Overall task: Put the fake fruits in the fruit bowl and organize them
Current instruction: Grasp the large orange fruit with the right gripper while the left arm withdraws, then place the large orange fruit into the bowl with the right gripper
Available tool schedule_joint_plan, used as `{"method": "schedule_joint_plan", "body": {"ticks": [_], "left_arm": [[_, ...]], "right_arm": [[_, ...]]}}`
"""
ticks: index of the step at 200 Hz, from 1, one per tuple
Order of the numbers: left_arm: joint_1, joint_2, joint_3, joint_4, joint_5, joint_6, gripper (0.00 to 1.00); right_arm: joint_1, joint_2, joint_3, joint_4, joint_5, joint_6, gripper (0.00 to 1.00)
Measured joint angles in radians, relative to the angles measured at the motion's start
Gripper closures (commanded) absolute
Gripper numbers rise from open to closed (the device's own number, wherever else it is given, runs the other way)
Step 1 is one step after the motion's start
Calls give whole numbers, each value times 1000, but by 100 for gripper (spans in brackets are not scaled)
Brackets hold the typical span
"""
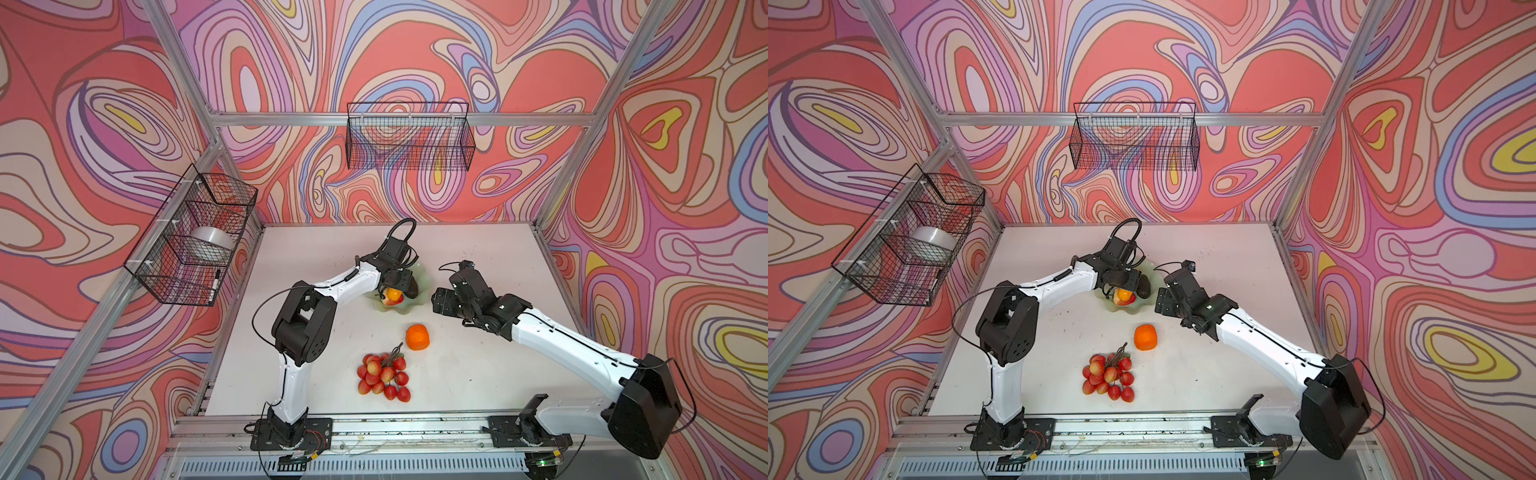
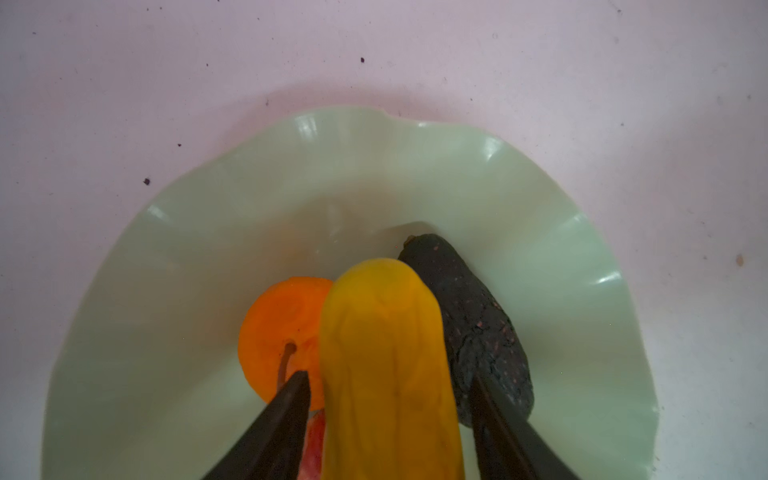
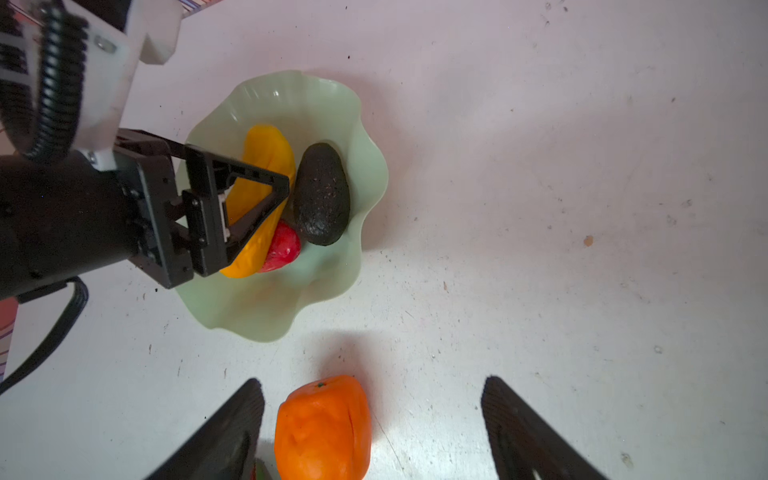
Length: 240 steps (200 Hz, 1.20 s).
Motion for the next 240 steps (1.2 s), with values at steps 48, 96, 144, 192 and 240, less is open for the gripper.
{"method": "schedule_joint_plan", "body": {"ticks": [48,96,144,192,240], "left_arm": [[-1,-72,-10,5,-15,-1,21],[39,-513,-235,142,-172,-24,12],[140,-972,-597,280,-276,-92,4],[151,-1185,-838,156,-341,-199,2],[156,-1357,-976,54,-317,-309,2]], "right_arm": [[79,53,-4,2,-21,40,15],[235,207,3,-10,-8,94,14],[262,315,16,-16,9,122,26],[267,333,53,-47,51,119,57],[283,264,203,-161,119,50,59]]}}
